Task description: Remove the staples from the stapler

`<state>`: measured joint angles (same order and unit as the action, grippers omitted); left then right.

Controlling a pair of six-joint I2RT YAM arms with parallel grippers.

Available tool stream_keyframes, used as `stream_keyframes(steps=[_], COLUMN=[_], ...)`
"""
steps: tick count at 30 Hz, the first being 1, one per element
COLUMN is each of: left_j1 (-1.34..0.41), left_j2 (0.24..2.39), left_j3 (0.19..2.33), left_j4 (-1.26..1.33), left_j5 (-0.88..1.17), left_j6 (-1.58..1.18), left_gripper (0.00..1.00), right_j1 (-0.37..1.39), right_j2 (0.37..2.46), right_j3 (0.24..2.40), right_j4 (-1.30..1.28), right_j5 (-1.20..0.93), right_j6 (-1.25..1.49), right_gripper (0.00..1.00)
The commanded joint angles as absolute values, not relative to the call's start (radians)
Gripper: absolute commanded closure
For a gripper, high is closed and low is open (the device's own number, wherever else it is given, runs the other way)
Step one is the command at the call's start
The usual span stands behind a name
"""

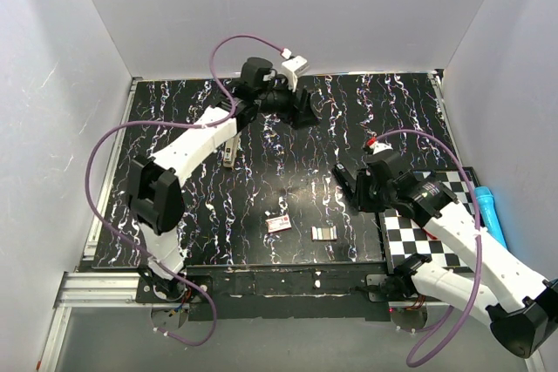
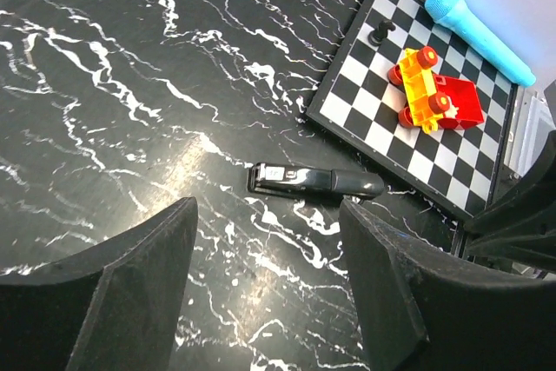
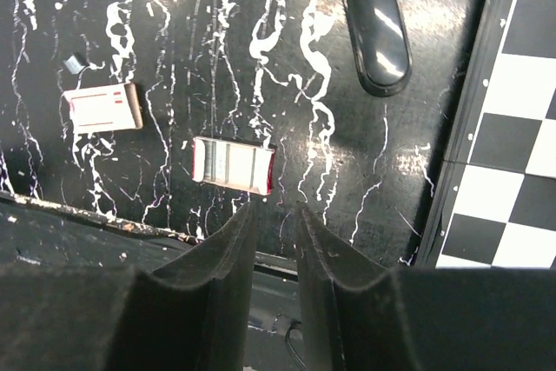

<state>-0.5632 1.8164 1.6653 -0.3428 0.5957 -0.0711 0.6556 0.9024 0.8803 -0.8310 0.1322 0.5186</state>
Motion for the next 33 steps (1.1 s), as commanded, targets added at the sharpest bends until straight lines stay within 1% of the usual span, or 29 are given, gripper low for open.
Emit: stream_keyframes(steps=[1,3,10,14,22,33], left_j1=[-0.604,-0.627,-0.687,-0.71,-0.735,-0.749], left_j2=[1.903,1.953,2.107,2.181,2.325,2.491], left_j3=[1.753,1.785,1.867,1.905,2.012,2.137], left_j4=[-0.299,-0.284,-0.213,-0.186,-0.17,-0.169], left_j5=[0.658,0.666,0.704,0.724,0.749,0.772], left_j6=[-0.1,-0.11,-0.164,-0.187,-0.218,-0.275], left_gripper=[0.36,0.39,0.43,0.44,0.43,0.41], right_j1=[0.621,0.606,0.54,0.512,0.445,0.379], right_j2=[0.891,0.9,0.939,0.991,1.12,1.226], right_j3=[0.847,0.824,0.739,0.707,0.704,0.718], right_j4=[-0.818,-0.798,-0.724,-0.683,-0.615,-0.542], right_j5=[0.161,0.156,0.14,0.13,0.133,0.092], right_j6=[0.578,0.592,0.623,0.624,0.618,0.6], right_gripper=[0.71,0.76,0.93,0.98,0.99,0.99])
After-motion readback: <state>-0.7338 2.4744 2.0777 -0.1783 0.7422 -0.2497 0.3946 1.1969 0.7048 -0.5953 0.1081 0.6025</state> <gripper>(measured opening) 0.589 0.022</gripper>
